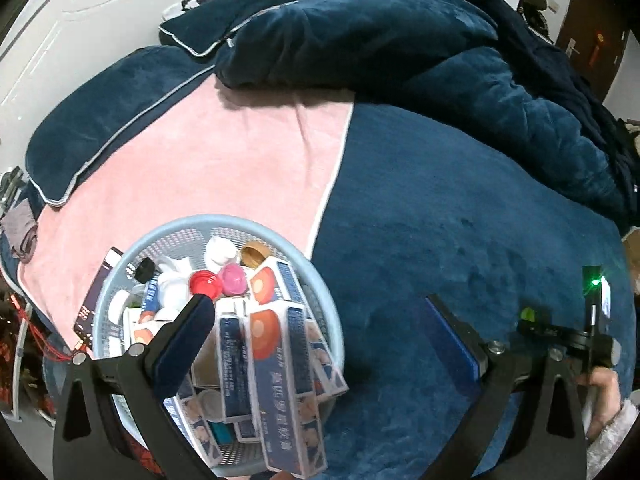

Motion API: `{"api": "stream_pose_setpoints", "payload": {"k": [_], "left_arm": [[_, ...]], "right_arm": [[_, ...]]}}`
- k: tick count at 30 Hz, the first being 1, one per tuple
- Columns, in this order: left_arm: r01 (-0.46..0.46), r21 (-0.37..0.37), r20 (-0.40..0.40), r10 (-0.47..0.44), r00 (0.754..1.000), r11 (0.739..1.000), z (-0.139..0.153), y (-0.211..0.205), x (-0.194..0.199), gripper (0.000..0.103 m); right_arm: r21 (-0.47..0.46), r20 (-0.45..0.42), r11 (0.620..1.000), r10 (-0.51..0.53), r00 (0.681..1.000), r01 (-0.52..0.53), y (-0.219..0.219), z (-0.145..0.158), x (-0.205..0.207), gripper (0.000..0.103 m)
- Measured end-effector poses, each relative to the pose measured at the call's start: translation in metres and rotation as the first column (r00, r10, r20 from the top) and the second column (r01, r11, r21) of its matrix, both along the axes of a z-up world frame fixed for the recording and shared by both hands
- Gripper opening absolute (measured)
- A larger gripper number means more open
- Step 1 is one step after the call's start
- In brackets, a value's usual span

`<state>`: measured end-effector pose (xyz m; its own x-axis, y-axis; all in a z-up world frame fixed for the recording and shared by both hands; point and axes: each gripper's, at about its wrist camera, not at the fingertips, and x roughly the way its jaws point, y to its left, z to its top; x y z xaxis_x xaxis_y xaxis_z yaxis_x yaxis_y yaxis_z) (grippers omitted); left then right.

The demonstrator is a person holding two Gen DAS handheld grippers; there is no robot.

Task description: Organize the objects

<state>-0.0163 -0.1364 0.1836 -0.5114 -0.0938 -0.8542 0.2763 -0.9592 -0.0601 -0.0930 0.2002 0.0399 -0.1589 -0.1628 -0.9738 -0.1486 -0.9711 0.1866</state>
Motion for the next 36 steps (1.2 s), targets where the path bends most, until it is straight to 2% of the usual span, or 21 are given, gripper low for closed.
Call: {"api": "stream_pose_setpoints", "payload": {"k": [5,11,12,15,18,23,25,27,32,35,36], "left_arm": [[-0.015,0.015,-0.008,0.016,1.0,1.0,0.003,-0.003,0.003,0.102],[-0.008,0.013,0.002,0.008,1.0,1.0,0.001,0.003,0.001,0.102],[0.003,0.011,0.003,-0.003,1.0,1.0,0.001,0.007,0.0,0.102],[0.058,-0.002,0.002,-0.058,0.998,0.998,0.001,0.029,-0.005,0.102],[0.128,-0.035,0.013,-0.127,0.992,0.991,-0.003,0.053,-0.008,0.102],[0.255,-0.09,0.037,-0.253,0.967,0.963,-0.014,0.094,-0.01,0.102],[0.293,-0.09,0.026,-0.291,0.956,0.952,-0.018,0.106,-0.01,0.102],[0.306,-0.091,0.01,-0.306,0.952,0.948,-0.02,0.116,-0.008,0.102],[0.299,-0.064,-0.061,-0.303,0.951,0.952,-0.021,0.13,-0.003,0.102],[0.29,-0.07,-0.076,-0.295,0.953,0.954,-0.02,0.132,-0.005,0.102],[0.292,-0.068,-0.08,-0.297,0.951,0.954,-0.021,0.132,-0.006,0.102]], "right_arm": [[-0.038,-0.047,0.999,0.011,0.999,-0.013,-0.003,0.015,0.004,0.025],[-0.059,-0.04,0.998,0.032,0.999,-0.034,-0.009,0.019,0.012,0.027],[-0.06,-0.023,0.998,0.034,0.999,-0.036,-0.01,0.017,0.012,0.029],[-0.042,-0.006,0.998,0.039,0.999,-0.039,-0.01,0.016,0.016,0.055],[-0.012,-0.017,0.999,0.044,0.999,-0.044,-0.008,0.021,0.023,0.056],[0.042,-0.031,0.998,0.042,0.999,-0.041,0.004,0.028,0.039,0.057],[0.062,-0.028,0.998,0.03,0.999,-0.029,0.012,0.028,0.046,0.064],[0.072,-0.03,0.997,0.014,0.999,-0.012,0.016,0.028,0.051,0.068],[0.064,-0.041,0.997,-0.032,0.999,0.034,0.021,0.027,0.066,0.069],[0.054,-0.056,0.997,-0.045,0.997,0.048,0.014,0.019,0.078,0.07],[0.05,-0.056,0.997,-0.056,0.997,0.059,0.012,0.012,0.082,0.074]]}}
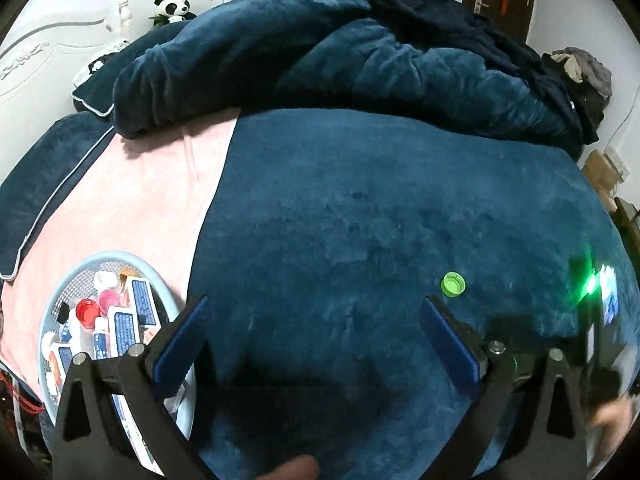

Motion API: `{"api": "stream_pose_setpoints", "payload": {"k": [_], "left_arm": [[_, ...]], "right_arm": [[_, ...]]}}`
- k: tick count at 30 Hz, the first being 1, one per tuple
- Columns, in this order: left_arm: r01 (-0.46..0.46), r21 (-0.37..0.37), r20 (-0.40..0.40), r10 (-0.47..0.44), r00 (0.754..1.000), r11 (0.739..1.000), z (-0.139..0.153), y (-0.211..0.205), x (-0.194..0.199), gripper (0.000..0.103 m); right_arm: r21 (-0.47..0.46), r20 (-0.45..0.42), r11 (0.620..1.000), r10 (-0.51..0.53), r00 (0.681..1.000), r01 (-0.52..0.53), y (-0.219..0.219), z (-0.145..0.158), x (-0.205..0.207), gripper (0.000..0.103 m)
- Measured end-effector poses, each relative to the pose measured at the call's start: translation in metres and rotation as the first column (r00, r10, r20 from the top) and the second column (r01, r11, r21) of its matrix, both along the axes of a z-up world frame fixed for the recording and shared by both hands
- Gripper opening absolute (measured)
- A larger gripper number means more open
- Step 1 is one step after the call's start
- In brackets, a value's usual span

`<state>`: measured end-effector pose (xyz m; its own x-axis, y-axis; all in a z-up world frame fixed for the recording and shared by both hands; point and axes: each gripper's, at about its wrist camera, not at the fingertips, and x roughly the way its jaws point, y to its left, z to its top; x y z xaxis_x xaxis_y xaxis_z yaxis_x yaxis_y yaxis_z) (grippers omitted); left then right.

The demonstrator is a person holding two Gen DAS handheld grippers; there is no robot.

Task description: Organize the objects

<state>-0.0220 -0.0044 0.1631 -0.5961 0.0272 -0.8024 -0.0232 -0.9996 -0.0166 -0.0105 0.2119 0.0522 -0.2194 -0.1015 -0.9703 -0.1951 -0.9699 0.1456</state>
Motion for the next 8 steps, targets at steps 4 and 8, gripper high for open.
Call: {"api": "stream_pose_setpoints", "payload": {"k": [4,8], "left_arm": [[-0.017,0.0,-0.002,0.017,1.0,1.0,-0.004,-0.002,-0.004,0.102],[0.001,-0.019,0.009,-0.001,1.0,1.0,-0.012,0.002,-0.006,0.102]], "right_arm": [[0.032,-0.087,0.999,0.026,0.996,-0.023,-0.013,-0.019,0.015,0.1],[0.181,-0.131,0.98,0.11,0.985,-0.085,-0.036,-0.026,0.02,0.103]]}}
